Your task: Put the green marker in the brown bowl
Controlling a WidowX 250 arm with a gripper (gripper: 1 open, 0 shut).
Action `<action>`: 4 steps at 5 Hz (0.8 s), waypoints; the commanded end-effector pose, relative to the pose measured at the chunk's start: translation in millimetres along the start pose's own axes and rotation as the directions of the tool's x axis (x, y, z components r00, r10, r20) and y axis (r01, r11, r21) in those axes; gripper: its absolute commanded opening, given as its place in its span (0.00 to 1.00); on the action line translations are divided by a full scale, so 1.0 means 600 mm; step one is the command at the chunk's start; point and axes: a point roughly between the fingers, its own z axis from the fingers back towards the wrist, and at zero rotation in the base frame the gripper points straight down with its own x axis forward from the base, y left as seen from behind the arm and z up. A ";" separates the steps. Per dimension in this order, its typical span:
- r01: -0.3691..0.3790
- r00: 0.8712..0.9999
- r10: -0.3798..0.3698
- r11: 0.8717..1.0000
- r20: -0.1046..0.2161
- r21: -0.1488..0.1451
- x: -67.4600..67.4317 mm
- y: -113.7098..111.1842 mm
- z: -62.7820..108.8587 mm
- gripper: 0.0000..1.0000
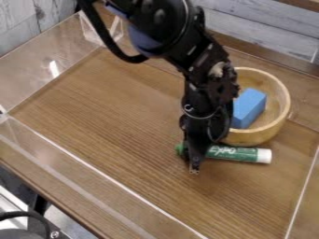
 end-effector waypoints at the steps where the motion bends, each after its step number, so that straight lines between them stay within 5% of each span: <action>1: -0.007 1.000 0.007 1.000 0.003 0.004 0.006 0.002 -0.004 0.00; 4: -0.002 1.000 0.002 1.000 0.005 0.013 0.011 0.007 -0.004 0.00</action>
